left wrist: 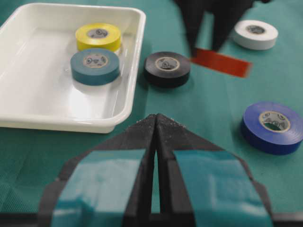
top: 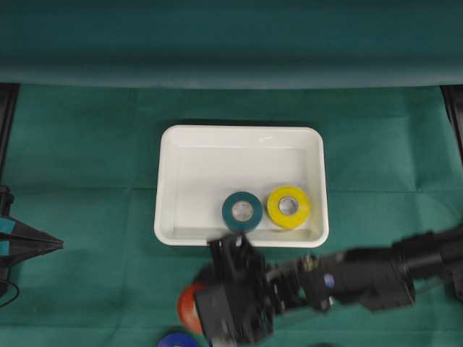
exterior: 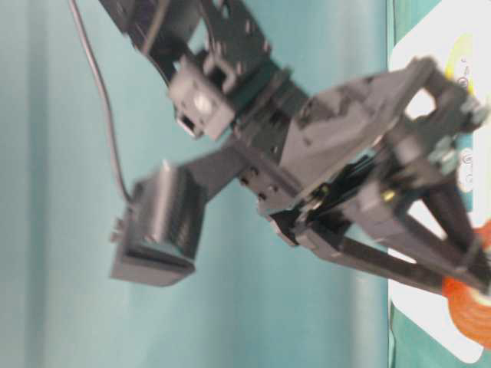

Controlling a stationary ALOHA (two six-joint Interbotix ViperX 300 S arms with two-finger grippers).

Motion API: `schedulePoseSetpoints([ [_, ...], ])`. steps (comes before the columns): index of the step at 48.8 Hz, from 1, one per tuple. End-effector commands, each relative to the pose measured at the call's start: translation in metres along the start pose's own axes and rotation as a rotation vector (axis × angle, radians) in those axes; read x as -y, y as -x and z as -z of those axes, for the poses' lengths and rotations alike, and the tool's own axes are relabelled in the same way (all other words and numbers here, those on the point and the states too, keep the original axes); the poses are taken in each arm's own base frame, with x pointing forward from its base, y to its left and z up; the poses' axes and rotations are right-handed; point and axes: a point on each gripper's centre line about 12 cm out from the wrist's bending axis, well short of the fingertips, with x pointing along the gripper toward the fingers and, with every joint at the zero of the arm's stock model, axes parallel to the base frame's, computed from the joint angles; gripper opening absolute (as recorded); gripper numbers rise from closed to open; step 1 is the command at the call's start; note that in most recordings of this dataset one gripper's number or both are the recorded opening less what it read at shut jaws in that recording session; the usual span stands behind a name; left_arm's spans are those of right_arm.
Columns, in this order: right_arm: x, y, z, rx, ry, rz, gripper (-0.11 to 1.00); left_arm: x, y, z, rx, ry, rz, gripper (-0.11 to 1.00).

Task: Put the tape into the white case with the right arm.
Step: 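Carry the red tape roll into the tray left of the teal roll, release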

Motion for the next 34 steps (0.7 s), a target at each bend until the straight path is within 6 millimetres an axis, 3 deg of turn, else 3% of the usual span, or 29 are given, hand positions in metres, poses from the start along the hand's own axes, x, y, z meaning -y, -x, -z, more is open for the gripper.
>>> schedulePoseSetpoints([
  [1, 0.025, 0.007, -0.012, 0.038, -0.025, 0.040, 0.01, 0.000, -0.001, -0.005, 0.012, 0.003, -0.002, 0.00],
  [20, 0.103, 0.005, 0.005, 0.041, -0.066, 0.165, 0.01, 0.000, -0.001, -0.005, 0.012, 0.002, -0.002, 0.00],
  [27, 0.119, 0.006, 0.010, 0.061, -0.081, 0.181, 0.01, 0.000, -0.001, -0.005, 0.012, 0.003, -0.002, 0.00],
  [34, 0.122, 0.005, 0.013, 0.081, -0.070, 0.176, 0.01, 0.000, -0.001, -0.004, 0.011, 0.002, -0.002, 0.00],
])
